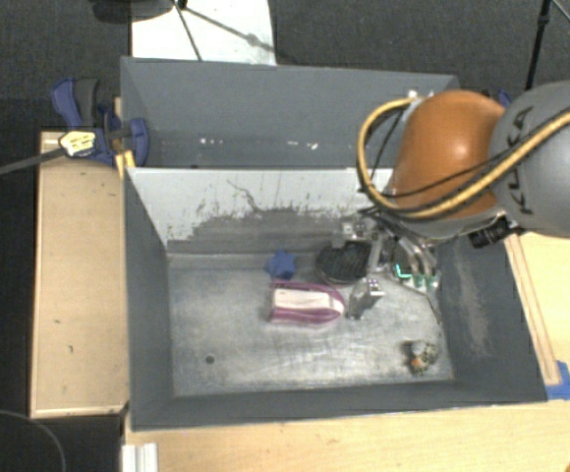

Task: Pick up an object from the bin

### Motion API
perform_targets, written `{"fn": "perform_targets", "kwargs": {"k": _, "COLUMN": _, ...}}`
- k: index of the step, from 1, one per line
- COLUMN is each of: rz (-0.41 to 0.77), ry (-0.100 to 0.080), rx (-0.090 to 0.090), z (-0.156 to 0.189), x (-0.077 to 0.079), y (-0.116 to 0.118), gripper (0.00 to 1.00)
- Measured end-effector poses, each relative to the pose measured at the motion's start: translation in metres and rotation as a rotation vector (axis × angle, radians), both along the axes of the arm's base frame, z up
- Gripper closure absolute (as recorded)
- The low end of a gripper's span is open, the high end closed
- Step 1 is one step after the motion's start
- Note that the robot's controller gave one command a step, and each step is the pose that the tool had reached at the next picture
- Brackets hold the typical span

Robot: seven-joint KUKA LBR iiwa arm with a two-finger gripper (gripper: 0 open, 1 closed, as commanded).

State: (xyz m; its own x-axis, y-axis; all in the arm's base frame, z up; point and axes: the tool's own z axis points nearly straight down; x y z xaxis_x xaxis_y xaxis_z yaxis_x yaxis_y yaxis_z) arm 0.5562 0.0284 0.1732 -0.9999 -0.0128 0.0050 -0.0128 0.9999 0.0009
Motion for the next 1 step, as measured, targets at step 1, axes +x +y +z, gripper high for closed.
{"fn": "perform_targets", "kwargs": {"k": 1, "rz": -0.287, "ry": 0.001, "rx": 0.000, "z": -0.1020, "x": 0.0208, "y": 0.0388, "gripper": 0.00}}
